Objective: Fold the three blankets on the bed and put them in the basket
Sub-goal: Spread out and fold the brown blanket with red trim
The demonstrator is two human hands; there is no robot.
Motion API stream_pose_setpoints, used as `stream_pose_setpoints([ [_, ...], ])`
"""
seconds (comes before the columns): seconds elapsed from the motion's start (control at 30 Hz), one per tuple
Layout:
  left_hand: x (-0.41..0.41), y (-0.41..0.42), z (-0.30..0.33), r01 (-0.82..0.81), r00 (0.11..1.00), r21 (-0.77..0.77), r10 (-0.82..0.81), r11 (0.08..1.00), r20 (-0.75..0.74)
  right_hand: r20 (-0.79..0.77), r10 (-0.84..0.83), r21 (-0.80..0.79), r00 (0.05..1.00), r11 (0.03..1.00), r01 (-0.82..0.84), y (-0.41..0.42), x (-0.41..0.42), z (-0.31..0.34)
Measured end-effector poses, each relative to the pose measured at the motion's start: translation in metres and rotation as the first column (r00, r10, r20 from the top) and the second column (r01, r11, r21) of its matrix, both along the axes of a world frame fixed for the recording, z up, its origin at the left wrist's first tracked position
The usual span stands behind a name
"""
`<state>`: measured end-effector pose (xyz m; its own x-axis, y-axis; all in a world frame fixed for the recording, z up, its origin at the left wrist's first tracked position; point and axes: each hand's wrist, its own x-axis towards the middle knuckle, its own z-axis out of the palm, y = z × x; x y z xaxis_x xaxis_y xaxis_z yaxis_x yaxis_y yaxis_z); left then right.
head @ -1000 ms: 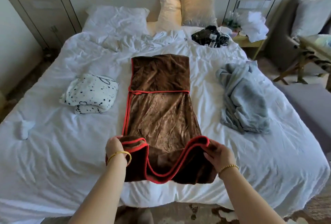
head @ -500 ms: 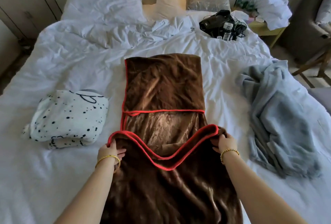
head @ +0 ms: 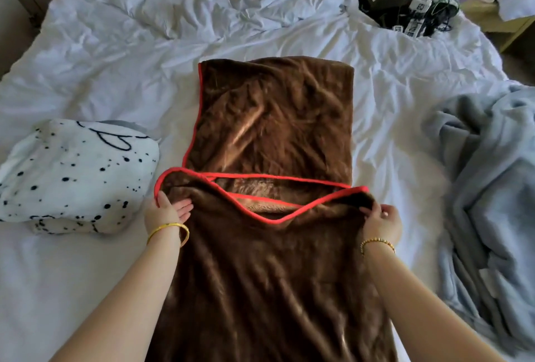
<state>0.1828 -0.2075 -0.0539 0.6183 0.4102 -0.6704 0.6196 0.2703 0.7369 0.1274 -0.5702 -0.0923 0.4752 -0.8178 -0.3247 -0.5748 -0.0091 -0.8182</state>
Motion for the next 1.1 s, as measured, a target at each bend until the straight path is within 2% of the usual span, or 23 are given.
stream_pose_setpoints([
  [0.07,0.017,-0.005,-0.008,0.023,0.998,0.097,-0.017,0.995,-0.055,-0.036,0.100,0.049,0.994,0.994,-0.098,-0.002,0.013,-0.004],
  [0.13,0.021,-0.009,-0.017,0.202,0.960,0.320,-0.123,0.926,-0.250,-0.079,0.256,0.113,0.963,0.962,-0.247,0.004,0.018,-0.006],
  [0.17,0.017,-0.015,-0.021,0.314,0.932,0.459,-0.177,0.831,-0.317,-0.076,0.330,0.111,0.941,0.941,-0.320,0.009,0.017,-0.008],
  [0.2,0.009,-0.022,-0.026,0.386,0.919,0.590,-0.241,0.709,-0.312,-0.081,0.393,0.050,0.916,0.919,-0.390,0.018,0.013,-0.008],
  [0.27,-0.011,-0.042,-0.030,0.423,0.867,0.812,-0.442,0.403,-0.232,-0.131,0.505,-0.260,0.853,0.813,-0.521,0.038,0.004,-0.008],
  [0.3,-0.017,-0.051,-0.033,0.420,0.807,0.881,-0.533,0.217,-0.254,-0.191,0.559,-0.438,0.807,0.686,-0.580,0.048,0.001,-0.008],
  [0.33,-0.017,-0.054,-0.042,0.416,0.745,0.907,-0.595,0.061,-0.302,-0.266,0.598,-0.566,0.756,0.537,-0.625,0.056,0.000,-0.011],
  [0.4,-0.002,-0.055,-0.046,0.505,0.594,0.854,-0.666,-0.127,-0.450,-0.406,0.645,-0.626,0.648,0.320,-0.711,0.064,0.008,-0.016],
  [0.47,0.020,-0.050,-0.049,0.611,0.442,0.750,-0.678,-0.252,-0.588,-0.559,0.641,-0.514,0.525,0.229,-0.827,0.064,0.023,-0.014],
  [0.53,0.037,-0.049,-0.046,0.613,0.340,0.691,-0.661,-0.384,-0.669,-0.665,0.618,-0.394,0.419,0.186,-0.900,0.058,0.040,-0.012],
  [0.57,0.043,-0.050,-0.043,0.581,0.343,0.698,-0.652,-0.419,-0.677,-0.683,0.611,-0.379,0.401,0.173,-0.909,0.057,0.047,-0.010],
  [0.6,0.048,-0.052,-0.041,0.542,0.395,0.729,-0.639,-0.418,-0.660,-0.660,0.621,-0.398,0.423,0.189,-0.898,0.057,0.054,-0.008],
  [0.67,0.053,-0.052,-0.037,0.500,0.532,0.796,-0.605,-0.340,-0.592,-0.541,0.614,-0.511,0.574,0.301,-0.805,0.059,0.066,-0.005],
  [0.73,0.051,-0.055,-0.042,0.506,0.587,0.819,-0.588,-0.270,-0.556,-0.451,0.564,-0.583,0.692,0.401,-0.707,0.065,0.075,-0.003],
  [0.77,0.049,-0.058,-0.044,0.484,0.585,0.835,-0.614,-0.261,-0.530,-0.440,0.560,-0.607,0.702,0.390,-0.692,0.071,0.077,-0.002],
  [0.8,0.048,-0.063,-0.047,0.441,0.564,0.859,-0.663,-0.261,-0.491,-0.433,0.584,-0.640,0.687,0.337,-0.690,0.078,0.078,-0.004],
  [0.87,0.048,-0.070,-0.055,0.341,0.504,0.902,-0.757,-0.267,-0.414,-0.487,0.674,-0.655,0.555,0.139,-0.743,0.092,0.080,-0.013],
  [0.9,0.051,-0.071,-0.058,0.386,0.468,0.882,-0.766,-0.270,-0.440,-0.569,0.678,-0.589,0.466,0.059,-0.806,0.095,0.080,-0.019],
  [0.93,0.053,-0.068,-0.062,0.483,0.434,0.829,-0.745,-0.281,-0.506,-0.636,0.653,-0.504,0.411,0.052,-0.862,0.095,0.080,-0.028],
  [0.97,0.055,-0.064,-0.068,0.576,0.392,0.754,-0.703,-0.315,-0.593,-0.688,0.608,-0.415,0.396,0.118,-0.902,0.091,0.079,-0.036],
  [1.03,0.058,-0.055,-0.073,0.593,0.370,0.707,-0.649,-0.384,-0.664,-0.745,0.490,-0.378,0.452,0.248,-0.892,0.080,0.079,-0.047],
  [1.07,0.061,-0.054,-0.069,0.563,0.391,0.724,-0.644,-0.398,-0.658,-0.740,0.456,-0.407,0.495,0.282,-0.869,0.079,0.080,-0.046],
  [1.1,0.065,-0.054,-0.062,0.535,0.419,0.759,-0.664,-0.371,-0.619,-0.706,0.452,-0.449,0.544,0.308,-0.839,0.081,0.083,-0.042],
])
